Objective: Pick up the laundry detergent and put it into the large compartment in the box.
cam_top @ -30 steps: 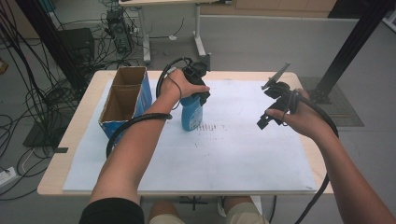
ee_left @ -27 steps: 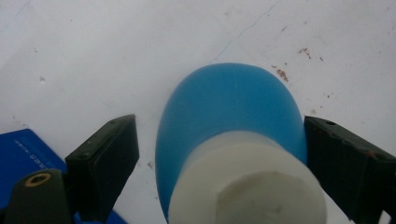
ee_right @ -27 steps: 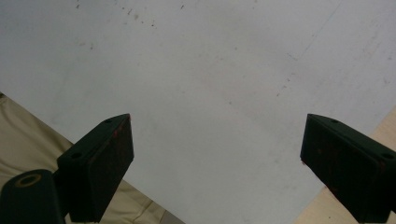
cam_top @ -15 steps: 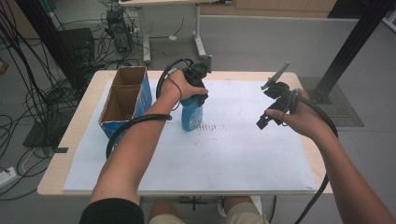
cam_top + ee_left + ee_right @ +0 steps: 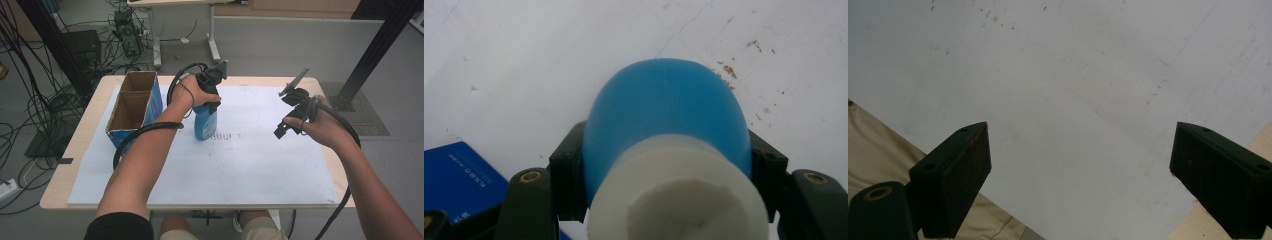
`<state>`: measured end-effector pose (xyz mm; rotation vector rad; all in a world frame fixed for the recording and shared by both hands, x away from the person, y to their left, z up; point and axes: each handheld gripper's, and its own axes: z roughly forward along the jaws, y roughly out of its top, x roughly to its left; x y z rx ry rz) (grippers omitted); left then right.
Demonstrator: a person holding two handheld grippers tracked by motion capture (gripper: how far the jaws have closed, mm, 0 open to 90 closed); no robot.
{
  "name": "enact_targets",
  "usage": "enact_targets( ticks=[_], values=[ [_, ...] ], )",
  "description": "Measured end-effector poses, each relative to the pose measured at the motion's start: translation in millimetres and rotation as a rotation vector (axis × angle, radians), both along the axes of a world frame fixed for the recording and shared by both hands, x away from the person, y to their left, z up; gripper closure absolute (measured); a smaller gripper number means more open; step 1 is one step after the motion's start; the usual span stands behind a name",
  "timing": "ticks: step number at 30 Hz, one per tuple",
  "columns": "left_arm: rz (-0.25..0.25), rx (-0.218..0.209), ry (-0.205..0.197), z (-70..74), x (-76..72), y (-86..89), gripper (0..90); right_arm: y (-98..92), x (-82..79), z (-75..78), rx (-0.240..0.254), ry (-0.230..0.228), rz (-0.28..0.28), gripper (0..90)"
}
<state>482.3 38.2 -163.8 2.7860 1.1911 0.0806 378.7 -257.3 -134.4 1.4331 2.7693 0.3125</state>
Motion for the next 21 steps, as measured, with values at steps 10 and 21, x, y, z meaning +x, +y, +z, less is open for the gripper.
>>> enact_targets(
  ticks=[10, 21],
  values=[
    [-0.003, 0.004, 0.009, 0.5, 2.2, -0.7, 37.2, 0.1, 0.1, 0.0, -0.002, 0.0, 0.001, 9.6],
    [0.0, 0.012, 0.016, 0.7, 4.2, -2.6, 37.4, 0.7, 0.7, -1.5, 0.001, 0.004, -0.002, 9.6]
  ],
)
